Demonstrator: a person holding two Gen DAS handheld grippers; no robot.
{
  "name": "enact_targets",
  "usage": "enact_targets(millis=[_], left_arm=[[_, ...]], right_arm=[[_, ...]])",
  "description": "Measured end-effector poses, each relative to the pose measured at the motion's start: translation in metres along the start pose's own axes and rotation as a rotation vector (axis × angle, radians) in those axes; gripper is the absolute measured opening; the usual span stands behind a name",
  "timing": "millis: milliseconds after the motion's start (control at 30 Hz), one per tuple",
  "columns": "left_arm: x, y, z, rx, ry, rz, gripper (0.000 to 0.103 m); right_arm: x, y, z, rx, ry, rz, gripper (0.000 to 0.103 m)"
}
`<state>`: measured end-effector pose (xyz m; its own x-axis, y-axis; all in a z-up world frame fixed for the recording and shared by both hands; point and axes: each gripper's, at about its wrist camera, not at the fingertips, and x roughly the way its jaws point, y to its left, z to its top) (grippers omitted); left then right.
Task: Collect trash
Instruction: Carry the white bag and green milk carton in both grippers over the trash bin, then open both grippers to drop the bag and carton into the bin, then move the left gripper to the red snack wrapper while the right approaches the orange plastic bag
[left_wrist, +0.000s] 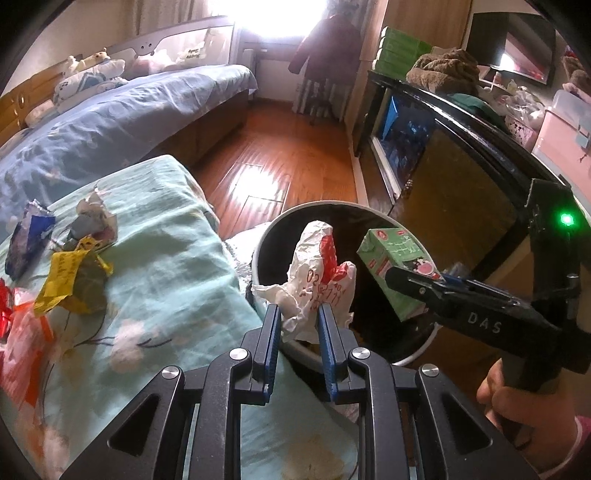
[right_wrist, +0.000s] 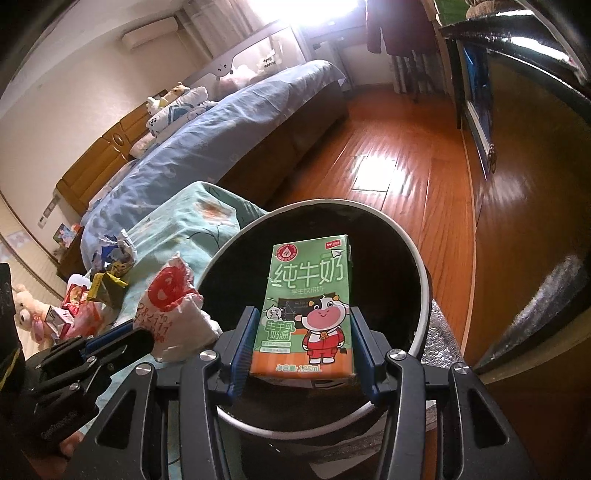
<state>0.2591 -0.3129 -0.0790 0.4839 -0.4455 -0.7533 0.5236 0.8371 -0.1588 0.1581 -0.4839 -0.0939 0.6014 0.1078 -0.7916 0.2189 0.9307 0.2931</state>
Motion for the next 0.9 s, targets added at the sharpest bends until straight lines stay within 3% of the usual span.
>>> enact_targets(millis=[300,400,500,800,900], left_arm=[[0.006,-0.004,0.005,0.004,0.009,-0.017,0.019],[0.006,-0.002,0.007,-0.004,0.012,-0.024,0.027],[0.0,0.0,0.005,-0.01,-0.008,-0.016,0.041],[-0.033,0.024,-0.027,-0.042,-0.05,0.036,0.052],[-0.049,0.038,-0.042,-0.073,-0.063,0.05,0.055]], right_arm=[[0.008,-0.004,0.004,0.004,0.02,-0.011,0.049],[0.008,-0.004,0.005,0.007,0.026,-0.011,0.052],[0.005,-0.003,0.007,0.013,0.017,-0.029,0.053],[-0.012,0.016,-0.005,0.009,-0.029,-0.006,0.085],[-0.016,0.03,-0.012,0.001,-0.043,0.025,0.088]])
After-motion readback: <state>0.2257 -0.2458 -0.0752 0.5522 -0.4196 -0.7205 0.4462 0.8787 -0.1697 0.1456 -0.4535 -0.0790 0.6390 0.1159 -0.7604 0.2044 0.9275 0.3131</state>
